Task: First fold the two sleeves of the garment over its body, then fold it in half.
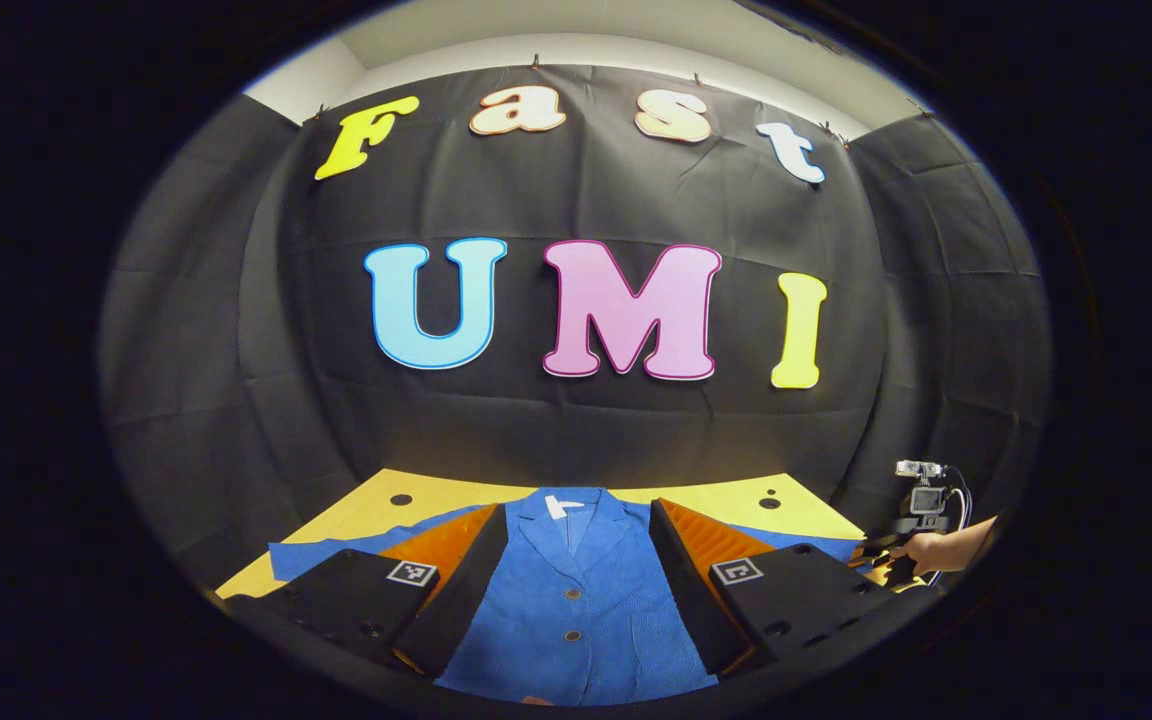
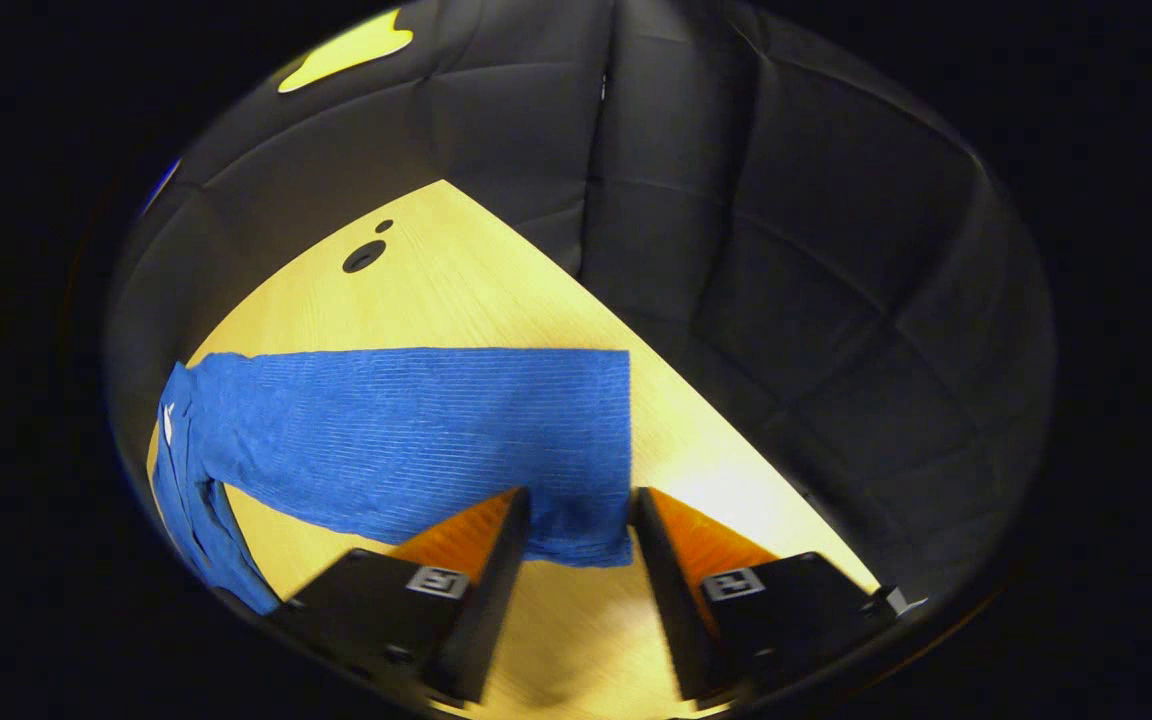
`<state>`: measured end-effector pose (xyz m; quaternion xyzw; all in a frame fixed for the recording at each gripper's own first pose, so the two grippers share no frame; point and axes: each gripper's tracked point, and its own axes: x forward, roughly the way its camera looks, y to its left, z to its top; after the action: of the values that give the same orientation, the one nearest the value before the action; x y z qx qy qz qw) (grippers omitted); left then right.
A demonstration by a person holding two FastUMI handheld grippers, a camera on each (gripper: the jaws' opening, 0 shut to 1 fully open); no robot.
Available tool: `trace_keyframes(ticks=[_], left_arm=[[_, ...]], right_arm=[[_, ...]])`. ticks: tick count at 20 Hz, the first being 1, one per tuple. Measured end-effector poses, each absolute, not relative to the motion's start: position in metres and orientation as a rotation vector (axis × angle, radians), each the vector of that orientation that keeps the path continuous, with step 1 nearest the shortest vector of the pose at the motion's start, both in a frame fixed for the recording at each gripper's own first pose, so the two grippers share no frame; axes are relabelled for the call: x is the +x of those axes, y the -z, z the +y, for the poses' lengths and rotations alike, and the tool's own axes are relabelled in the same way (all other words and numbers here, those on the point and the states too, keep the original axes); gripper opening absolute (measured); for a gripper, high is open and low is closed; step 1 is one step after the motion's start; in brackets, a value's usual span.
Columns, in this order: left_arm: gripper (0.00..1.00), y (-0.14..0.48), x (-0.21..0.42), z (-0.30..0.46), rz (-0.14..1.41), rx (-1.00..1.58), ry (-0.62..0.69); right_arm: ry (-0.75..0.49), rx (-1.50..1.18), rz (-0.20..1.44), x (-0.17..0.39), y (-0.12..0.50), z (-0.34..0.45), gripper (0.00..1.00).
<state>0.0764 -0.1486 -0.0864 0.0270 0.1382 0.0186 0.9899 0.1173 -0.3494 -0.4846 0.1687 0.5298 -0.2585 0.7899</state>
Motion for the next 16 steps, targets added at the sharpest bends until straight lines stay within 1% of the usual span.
trace_keyframes(ticks=[3, 4, 5, 6, 9, 11, 13, 16], left_arm=[[0.82, 0.087, 0.071, -0.142, 0.277, 0.062, -0.054], [0.82, 0.087, 0.07, -0.139, 0.279, 0.062, -0.061], [0.82, 0.087, 0.069, -0.136, 0.282, 0.06, -0.068], [0.82, 0.088, 0.068, -0.133, 0.283, 0.056, -0.077], [0.82, 0.092, 0.065, -0.123, 0.288, 0.038, -0.109], [0.82, 0.091, 0.065, -0.117, 0.287, 0.029, -0.13], [0.82, 0.093, 0.063, -0.11, 0.286, 0.025, -0.145], [0.82, 0.095, 0.058, -0.099, 0.288, 0.019, -0.172]], right_arm=[[0.558, 0.425, 1.148, 0.12, 0.482, -0.34, 0.29], [0.518, 0.448, 1.139, 0.122, 0.483, -0.334, 0.14], [0.455, 0.492, 1.137, 0.126, 0.483, -0.323, 0.1], [0.428, 0.514, 1.126, 0.129, 0.482, -0.317, 0.05], [0.408, 0.519, 1.117, 0.135, 0.479, -0.308, 0.05], [0.376, 0.518, 1.061, 0.154, 0.461, -0.292, 0.05], [0.305, 0.497, 1.016, 0.175, 0.434, -0.268, 0.05], [0.155, 0.445, 0.962, 0.212, 0.391, -0.212, 0.05]])
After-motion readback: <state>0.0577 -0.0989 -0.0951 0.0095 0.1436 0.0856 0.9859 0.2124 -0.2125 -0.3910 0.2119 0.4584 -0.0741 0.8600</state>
